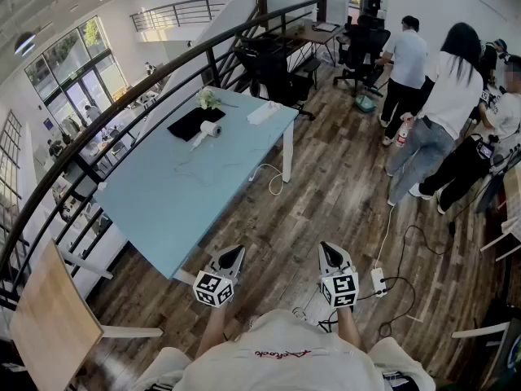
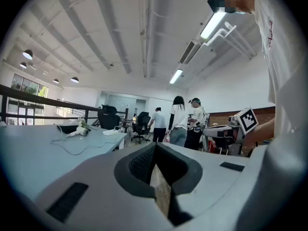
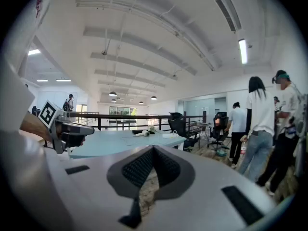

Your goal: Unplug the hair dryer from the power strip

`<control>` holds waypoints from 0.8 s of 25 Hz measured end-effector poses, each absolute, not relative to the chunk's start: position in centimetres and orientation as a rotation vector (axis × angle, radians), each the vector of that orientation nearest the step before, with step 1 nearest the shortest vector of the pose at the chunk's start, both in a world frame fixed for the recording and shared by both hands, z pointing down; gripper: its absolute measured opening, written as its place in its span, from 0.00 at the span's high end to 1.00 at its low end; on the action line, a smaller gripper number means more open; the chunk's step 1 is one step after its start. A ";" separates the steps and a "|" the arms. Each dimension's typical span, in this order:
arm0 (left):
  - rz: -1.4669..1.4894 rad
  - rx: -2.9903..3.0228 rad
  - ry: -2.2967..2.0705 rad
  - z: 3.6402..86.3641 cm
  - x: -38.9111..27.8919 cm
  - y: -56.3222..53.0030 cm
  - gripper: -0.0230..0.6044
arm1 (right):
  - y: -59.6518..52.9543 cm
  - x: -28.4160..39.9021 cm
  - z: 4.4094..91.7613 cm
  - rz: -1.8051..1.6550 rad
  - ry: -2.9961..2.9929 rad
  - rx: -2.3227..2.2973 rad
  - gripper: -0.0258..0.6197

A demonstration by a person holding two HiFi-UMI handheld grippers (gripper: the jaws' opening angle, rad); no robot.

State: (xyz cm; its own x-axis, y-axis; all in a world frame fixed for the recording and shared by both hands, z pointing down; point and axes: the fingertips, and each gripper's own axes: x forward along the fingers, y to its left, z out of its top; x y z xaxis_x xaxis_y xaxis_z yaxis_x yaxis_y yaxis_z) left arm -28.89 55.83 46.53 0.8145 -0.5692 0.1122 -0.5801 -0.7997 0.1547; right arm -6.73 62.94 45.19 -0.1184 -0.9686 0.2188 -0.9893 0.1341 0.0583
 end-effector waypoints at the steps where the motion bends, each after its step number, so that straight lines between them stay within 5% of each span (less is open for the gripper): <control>1: 0.089 2.822 -0.905 46.4 -28.9 56.1 0.95 | 63.1 -6.7 45.2 0.148 -2.205 1.938 0.93; 20: 0.097 2.829 -0.973 46.0 -24.6 56.4 0.95 | 62.8 -2.2 45.2 0.132 -2.267 1.895 0.93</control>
State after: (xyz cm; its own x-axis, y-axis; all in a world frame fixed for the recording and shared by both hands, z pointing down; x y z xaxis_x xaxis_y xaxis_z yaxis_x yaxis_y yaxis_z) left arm -24.55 56.44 45.98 0.7878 -0.6062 0.1090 -0.6158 -0.7790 0.1185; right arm -2.20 62.80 45.20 -0.1690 -0.9658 0.1967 -0.9821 0.1819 0.0494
